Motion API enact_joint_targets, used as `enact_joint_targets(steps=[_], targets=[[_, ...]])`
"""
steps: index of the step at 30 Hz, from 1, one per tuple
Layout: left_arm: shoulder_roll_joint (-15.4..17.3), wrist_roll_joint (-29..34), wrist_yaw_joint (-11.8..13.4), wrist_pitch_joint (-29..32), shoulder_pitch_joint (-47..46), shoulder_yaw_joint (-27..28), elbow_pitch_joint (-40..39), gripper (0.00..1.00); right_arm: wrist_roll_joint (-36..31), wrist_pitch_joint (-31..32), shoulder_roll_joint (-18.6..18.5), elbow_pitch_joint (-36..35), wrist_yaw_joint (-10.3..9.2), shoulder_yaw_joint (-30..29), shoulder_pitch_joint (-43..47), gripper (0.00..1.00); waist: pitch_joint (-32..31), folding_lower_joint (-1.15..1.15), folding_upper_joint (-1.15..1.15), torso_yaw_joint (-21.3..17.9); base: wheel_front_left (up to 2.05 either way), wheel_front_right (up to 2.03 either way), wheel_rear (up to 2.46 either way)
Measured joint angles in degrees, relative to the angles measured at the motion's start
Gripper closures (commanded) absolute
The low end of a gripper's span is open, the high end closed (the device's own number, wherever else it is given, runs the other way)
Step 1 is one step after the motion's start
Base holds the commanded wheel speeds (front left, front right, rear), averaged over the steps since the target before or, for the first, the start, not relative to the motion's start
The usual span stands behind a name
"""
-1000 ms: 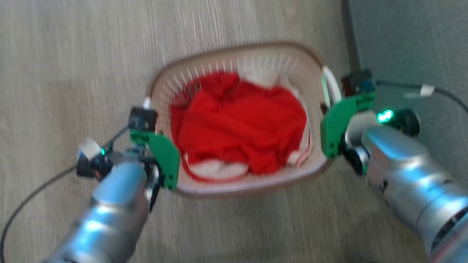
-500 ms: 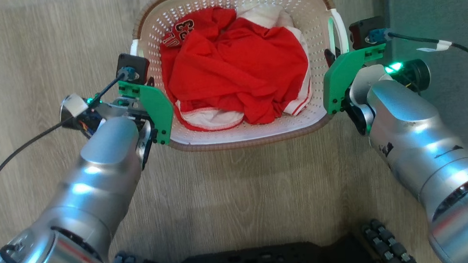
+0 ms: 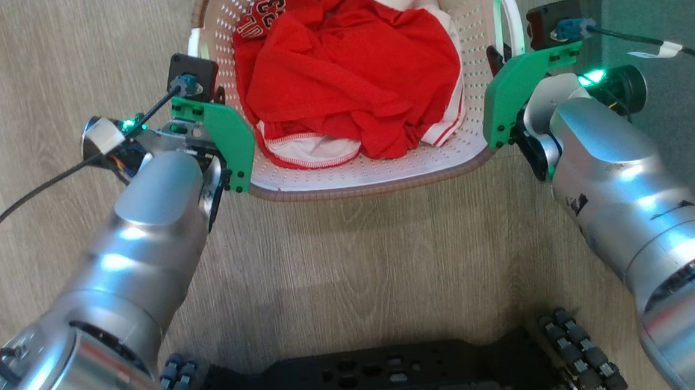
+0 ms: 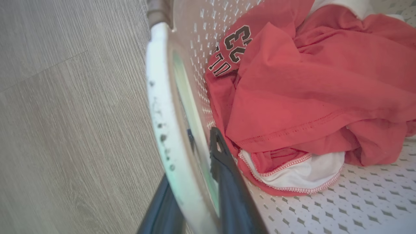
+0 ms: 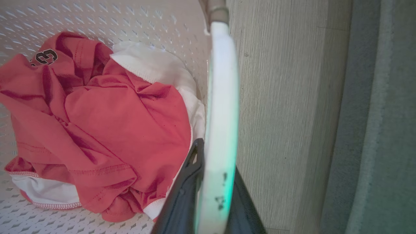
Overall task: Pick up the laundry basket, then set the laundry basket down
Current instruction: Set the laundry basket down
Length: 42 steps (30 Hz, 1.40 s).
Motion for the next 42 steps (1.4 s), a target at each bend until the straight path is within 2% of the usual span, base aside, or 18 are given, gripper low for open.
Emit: enact_joint_targets(steps=[16, 17, 20, 21, 22, 23, 25, 26, 27, 33, 42], targets=[[0.0, -0.2, 0.1, 0.2, -0.3, -0.9, 0.0, 1.00, -1.9, -0.2, 0.0, 0.0, 0.01, -1.5, -0.1, 1.00, 0.5, 0.00, 0.00, -0.2, 0.00, 0.00, 0.00], [0.0, -0.2, 0.1, 0.5, -0.3, -0.9, 0.0, 1.00, -1.9, -0.2, 0.0, 0.0, 0.01, -1.5, -0.1, 0.89, 0.5, 0.00, 0.01, -0.2, 0.00, 0.00, 0.00], [0.0, -0.2, 0.2, 1.1, -0.3, -1.0, 0.0, 1.00, -2.5, -0.2, -0.1, 0.0, 0.01, -1.5, 0.0, 0.67, 0.5, 0.00, 0.01, -0.2, 0.00, 0.00, 0.00], [0.1, -0.2, 0.5, 1.3, -0.3, -1.1, 0.1, 1.00, -2.6, -0.2, -0.4, 0.0, 0.00, -1.5, -0.1, 0.52, 0.5, 0.00, 0.01, -0.2, 0.00, 0.00, 0.00], [0.3, -0.3, 0.5, 1.4, -0.3, -1.1, 0.1, 0.91, -2.6, -0.2, -0.6, 0.1, 0.00, -1.5, -0.1, 0.18, 0.5, 0.00, 0.01, -0.2, 0.00, 0.00, 0.00], [0.4, -0.8, 0.5, 1.9, -0.3, -1.0, 0.1, 0.80, -2.7, -0.2, -0.7, 0.1, 0.00, -1.5, -0.1, 0.00, 0.4, 0.00, 0.00, -0.3, 0.00, 0.00, 0.00], [0.4, -1.4, 0.8, 3.9, -0.1, -1.0, 0.2, 0.56, -2.9, -0.2, -0.9, 0.0, 0.00, -1.6, -0.1, 0.00, 0.4, 0.00, 0.00, -0.3, 0.00, 0.00, 0.00], [0.4, -1.8, 1.2, 4.7, 0.1, -0.9, 0.4, 0.23, -2.9, -0.2, -0.9, 0.0, 0.00, -1.7, -0.1, 0.00, 0.3, 0.00, 0.01, -0.3, 0.00, 0.00, 0.00], [0.5, -2.1, 1.3, 5.0, 0.3, -0.8, 0.6, 0.00, -2.9, -0.2, -0.9, 0.0, 0.00, -1.8, -0.1, 0.00, 0.3, 0.00, 0.00, -0.3, 0.00, 0.00, 0.00], [0.7, -2.2, 2.5, 4.9, 0.3, -0.7, 0.8, 0.00, -3.5, -1.3, -0.9, 0.0, 0.00, -2.4, -0.2, 0.00, -0.2, 0.00, 0.00, -0.3, 0.00, 0.00, 0.00], [0.9, -3.4, 3.0, -2.0, 0.7, 0.5, 0.8, 0.00, -3.5, -3.9, -1.0, -0.3, 0.00, -2.2, -0.5, 0.00, -2.7, 0.00, 0.00, -0.4, 0.00, 0.00, 0.00]])
